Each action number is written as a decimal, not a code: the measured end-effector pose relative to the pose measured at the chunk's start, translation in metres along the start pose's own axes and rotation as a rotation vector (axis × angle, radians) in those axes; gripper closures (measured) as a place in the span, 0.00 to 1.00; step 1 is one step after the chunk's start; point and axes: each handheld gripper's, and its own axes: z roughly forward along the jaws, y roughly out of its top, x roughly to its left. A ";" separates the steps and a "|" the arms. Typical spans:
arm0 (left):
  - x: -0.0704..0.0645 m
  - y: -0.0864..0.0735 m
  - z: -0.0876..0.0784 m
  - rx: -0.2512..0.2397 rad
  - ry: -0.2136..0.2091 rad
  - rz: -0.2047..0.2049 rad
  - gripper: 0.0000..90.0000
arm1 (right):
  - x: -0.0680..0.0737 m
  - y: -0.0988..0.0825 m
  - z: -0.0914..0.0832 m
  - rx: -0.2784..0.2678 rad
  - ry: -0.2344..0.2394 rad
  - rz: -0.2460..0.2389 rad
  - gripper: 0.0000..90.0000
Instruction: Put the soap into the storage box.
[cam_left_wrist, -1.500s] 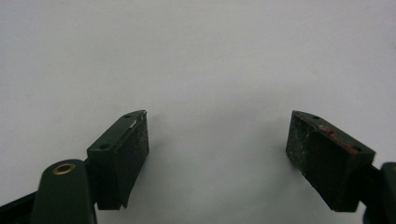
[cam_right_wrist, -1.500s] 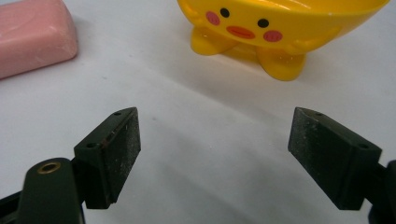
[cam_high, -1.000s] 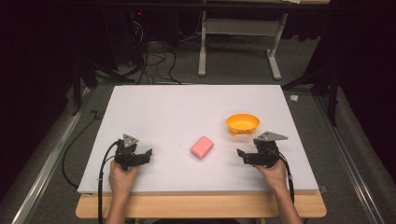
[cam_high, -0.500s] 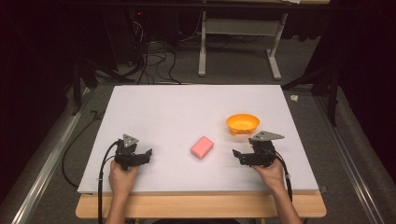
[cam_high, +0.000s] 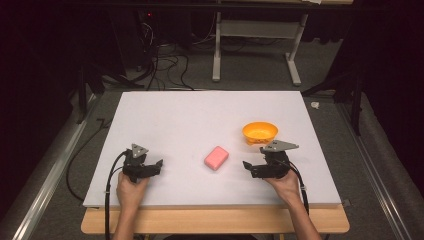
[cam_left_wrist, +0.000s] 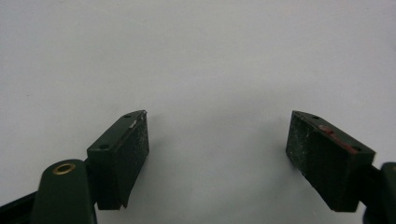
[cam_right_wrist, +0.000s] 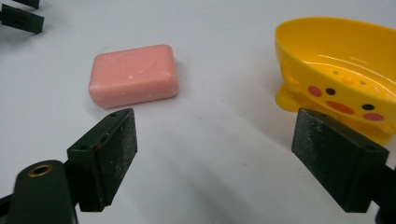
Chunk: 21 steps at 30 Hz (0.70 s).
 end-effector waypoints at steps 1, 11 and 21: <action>0.000 0.000 0.000 0.001 0.001 0.000 0.24 | 0.001 0.000 0.000 -0.002 0.002 0.002 0.16; 0.000 0.000 0.000 0.000 0.003 0.003 0.24 | 0.009 0.004 0.008 -0.027 0.029 -0.007 0.16; 0.000 0.000 0.000 0.000 0.003 0.003 0.24 | 0.015 0.013 0.016 -0.023 0.066 -0.006 0.16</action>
